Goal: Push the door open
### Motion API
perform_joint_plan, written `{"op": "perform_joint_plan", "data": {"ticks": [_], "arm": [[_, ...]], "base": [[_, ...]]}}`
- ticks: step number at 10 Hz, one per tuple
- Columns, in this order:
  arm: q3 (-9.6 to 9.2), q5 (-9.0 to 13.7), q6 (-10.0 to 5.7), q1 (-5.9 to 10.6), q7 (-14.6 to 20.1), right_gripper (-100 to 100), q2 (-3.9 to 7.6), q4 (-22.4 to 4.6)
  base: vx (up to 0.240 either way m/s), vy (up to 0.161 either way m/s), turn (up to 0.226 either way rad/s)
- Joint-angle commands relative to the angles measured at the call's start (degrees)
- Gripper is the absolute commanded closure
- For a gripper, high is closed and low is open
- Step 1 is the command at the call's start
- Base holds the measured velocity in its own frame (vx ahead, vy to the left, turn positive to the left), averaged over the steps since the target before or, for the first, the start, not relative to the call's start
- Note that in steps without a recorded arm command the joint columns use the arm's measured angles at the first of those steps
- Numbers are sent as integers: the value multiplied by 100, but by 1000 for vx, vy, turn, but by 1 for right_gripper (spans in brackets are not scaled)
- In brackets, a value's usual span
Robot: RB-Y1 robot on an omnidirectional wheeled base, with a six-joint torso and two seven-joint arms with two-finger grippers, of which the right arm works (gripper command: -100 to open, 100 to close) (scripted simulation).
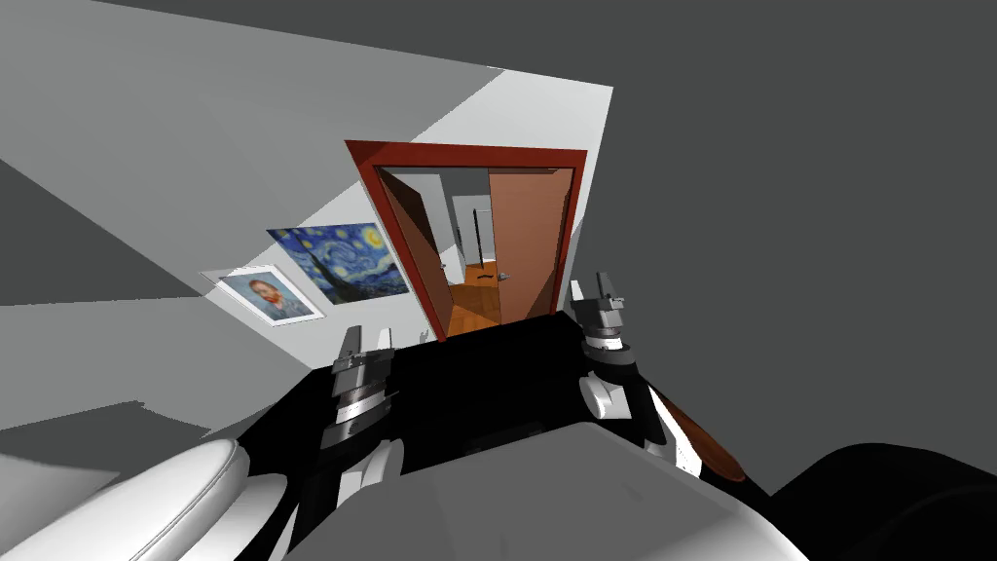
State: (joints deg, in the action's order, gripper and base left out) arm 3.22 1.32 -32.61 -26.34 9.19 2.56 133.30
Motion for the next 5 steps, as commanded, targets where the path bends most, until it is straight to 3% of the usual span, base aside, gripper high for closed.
{"op": "perform_joint_plan", "data": {"ticks": [1,5], "arm": [[-40,-2,-24,61,-11,-100,38,-198],[-132,-6,-80,205,-36,-100,109,-663]], "base": [[127,88,-57],[186,-35,-16]]}}
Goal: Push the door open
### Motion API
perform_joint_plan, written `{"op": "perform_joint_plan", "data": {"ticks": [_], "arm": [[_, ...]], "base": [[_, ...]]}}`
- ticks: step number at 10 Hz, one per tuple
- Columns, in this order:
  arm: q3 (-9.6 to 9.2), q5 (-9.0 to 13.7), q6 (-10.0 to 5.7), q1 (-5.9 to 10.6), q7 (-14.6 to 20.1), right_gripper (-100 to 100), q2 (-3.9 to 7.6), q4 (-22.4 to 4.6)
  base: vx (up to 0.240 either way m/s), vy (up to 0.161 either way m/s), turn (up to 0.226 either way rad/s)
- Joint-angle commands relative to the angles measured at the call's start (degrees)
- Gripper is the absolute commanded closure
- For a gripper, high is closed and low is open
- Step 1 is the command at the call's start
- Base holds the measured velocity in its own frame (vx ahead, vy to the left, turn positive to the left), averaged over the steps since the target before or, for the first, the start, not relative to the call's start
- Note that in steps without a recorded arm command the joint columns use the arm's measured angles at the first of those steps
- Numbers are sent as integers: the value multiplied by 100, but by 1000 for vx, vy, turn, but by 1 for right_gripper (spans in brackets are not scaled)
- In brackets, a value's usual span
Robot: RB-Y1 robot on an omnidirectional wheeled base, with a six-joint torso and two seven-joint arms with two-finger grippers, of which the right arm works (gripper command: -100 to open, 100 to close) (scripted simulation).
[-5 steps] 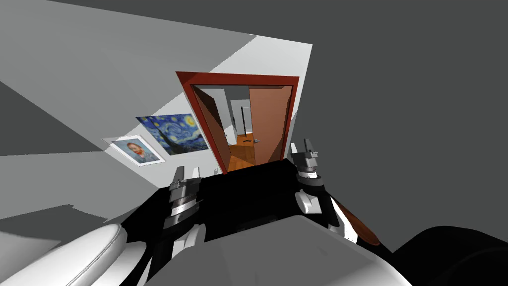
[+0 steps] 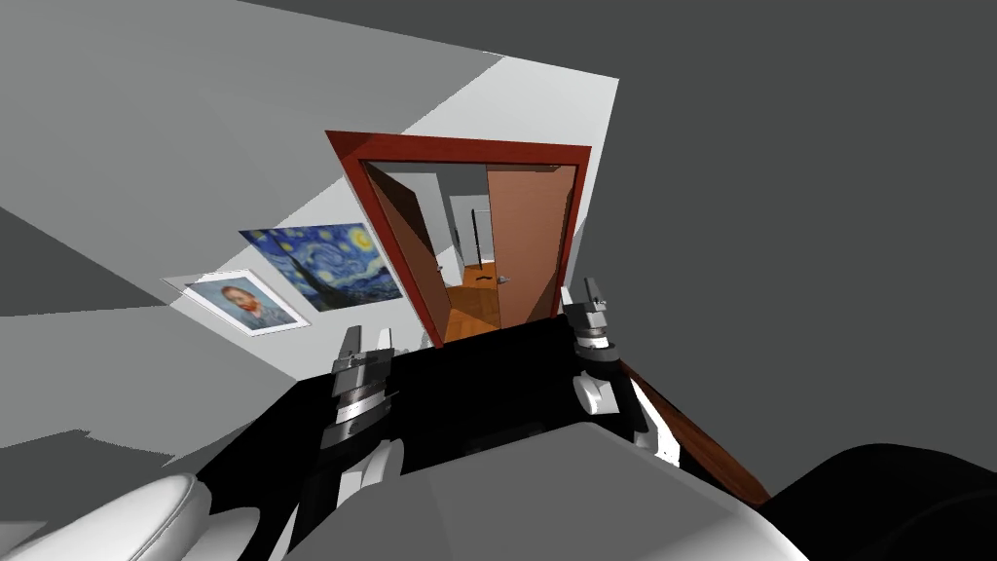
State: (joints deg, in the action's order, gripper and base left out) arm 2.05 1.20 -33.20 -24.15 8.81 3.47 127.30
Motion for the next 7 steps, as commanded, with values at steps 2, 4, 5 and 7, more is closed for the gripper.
{"op": "perform_joint_plan", "data": {"ticks": [2,4,5,7], "arm": [[-76,2,-58,80,-14,-100,56,-368],[-112,1,-79,136,-24,-100,75,-549],[-130,0,-90,164,-29,-100,85,-639],[-187,-3,-125,252,-44,-100,113,-924]], "base": [[181,-6,-29],[120,-11,-19],[86,3,-14],[128,4,-31]]}}
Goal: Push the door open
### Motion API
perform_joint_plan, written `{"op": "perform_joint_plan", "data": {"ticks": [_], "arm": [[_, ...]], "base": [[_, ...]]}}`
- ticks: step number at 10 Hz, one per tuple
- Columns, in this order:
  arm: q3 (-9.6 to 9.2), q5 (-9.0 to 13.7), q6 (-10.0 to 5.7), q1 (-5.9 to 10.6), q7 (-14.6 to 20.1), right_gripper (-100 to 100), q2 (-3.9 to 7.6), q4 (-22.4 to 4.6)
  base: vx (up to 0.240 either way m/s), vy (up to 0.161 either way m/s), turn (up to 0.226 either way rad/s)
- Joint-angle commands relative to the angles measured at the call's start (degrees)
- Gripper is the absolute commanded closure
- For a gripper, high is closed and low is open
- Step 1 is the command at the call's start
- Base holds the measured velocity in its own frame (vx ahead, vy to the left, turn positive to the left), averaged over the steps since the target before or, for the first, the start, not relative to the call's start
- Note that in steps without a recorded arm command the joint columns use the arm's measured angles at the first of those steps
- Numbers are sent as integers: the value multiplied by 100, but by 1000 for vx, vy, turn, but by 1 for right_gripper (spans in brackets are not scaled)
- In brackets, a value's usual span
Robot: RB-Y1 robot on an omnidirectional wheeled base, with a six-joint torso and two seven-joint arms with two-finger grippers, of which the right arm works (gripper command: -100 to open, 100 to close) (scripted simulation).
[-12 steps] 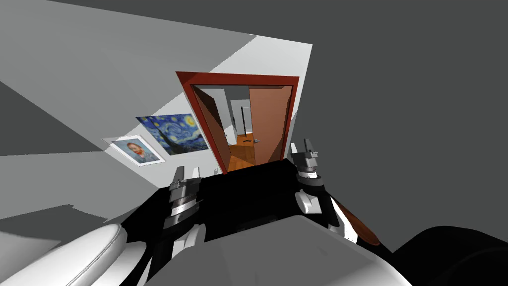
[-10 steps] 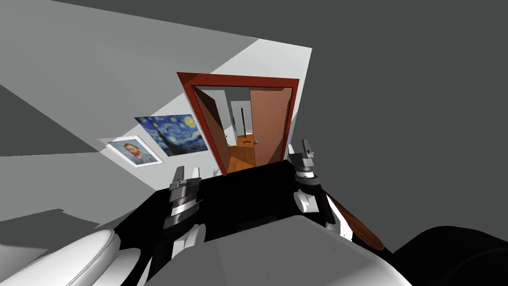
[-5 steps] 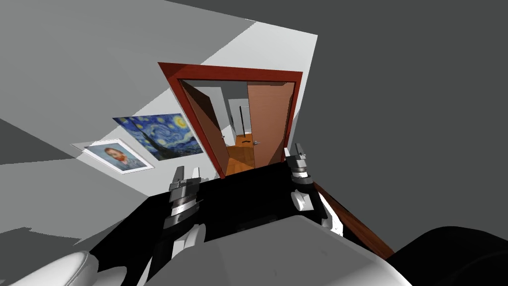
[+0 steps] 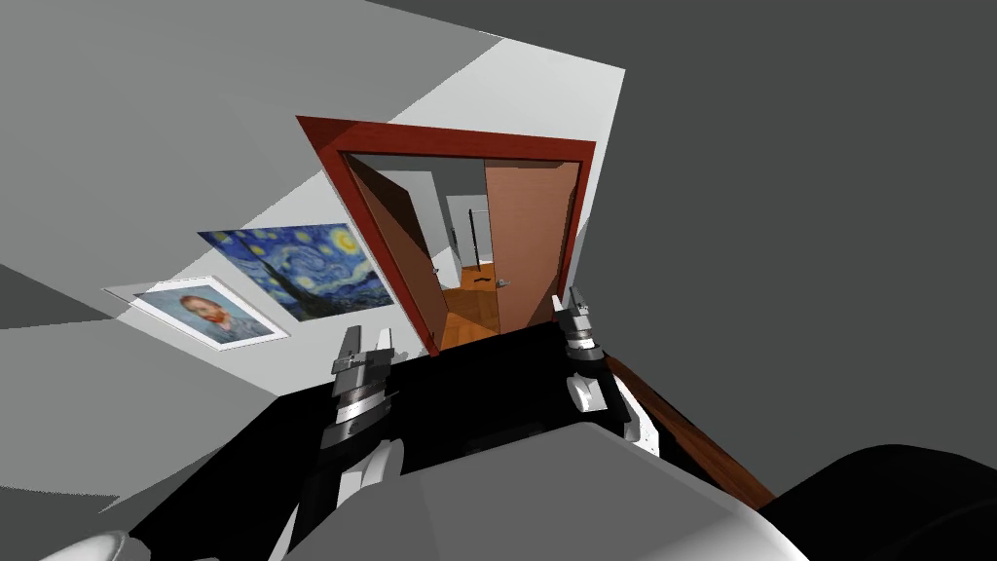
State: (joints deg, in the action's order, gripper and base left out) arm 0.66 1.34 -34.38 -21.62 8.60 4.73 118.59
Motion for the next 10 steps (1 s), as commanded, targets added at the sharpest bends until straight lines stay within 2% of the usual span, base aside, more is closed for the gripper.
{"op": "perform_joint_plan", "data": {"ticks": [1,7,8,9,10], "arm": [[-89,-19,-32,64,-35,-100,3,-262],[-244,-26,-126,304,-77,-100,56,-1040],[-290,-28,-154,376,-90,-100,70,-1271],[-315,-30,-168,414,-97,-100,75,-1394],[-315,-30,-168,414,-97,-100,75,-1394]], "base": [[163,-10,-33],[131,-4,-25],[131,-9,-36],[135,-6,-29],[73,-5,-6]]}}
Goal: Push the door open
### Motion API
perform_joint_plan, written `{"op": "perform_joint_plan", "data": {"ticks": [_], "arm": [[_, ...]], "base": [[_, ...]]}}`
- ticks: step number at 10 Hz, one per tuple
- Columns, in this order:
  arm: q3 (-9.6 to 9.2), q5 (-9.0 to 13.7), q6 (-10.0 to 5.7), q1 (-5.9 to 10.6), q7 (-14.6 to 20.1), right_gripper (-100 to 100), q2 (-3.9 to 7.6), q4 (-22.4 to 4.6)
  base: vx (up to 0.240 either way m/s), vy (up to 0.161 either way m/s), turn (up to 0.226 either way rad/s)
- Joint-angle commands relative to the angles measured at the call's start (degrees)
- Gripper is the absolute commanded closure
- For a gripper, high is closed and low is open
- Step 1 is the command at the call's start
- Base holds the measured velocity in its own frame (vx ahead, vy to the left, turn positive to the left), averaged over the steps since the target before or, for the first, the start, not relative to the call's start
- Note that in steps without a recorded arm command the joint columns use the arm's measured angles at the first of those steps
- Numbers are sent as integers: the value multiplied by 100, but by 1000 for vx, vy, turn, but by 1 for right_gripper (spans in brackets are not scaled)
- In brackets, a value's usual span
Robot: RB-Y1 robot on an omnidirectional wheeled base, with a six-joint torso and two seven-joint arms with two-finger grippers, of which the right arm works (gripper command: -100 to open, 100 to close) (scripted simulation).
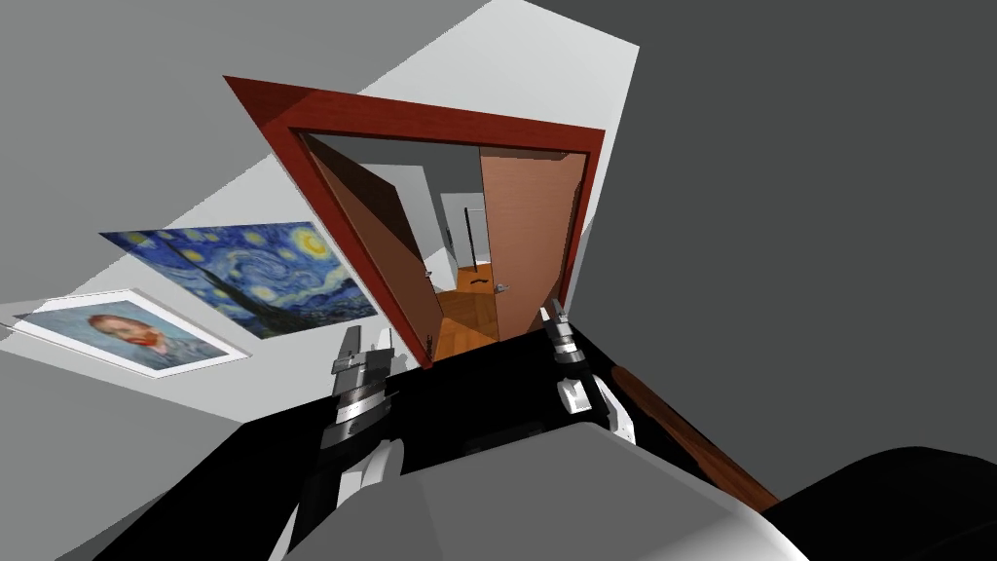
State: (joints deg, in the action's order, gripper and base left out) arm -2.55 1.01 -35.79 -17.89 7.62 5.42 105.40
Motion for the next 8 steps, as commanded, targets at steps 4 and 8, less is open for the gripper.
{"op": "perform_joint_plan", "data": {"ticks": [4,8], "arm": [[-92,-1,-86,193,-25,-100,27,-568],[-217,-7,-162,388,-60,-100,45,-1198]], "base": [[81,-4,-22],[134,-2,-29]]}}
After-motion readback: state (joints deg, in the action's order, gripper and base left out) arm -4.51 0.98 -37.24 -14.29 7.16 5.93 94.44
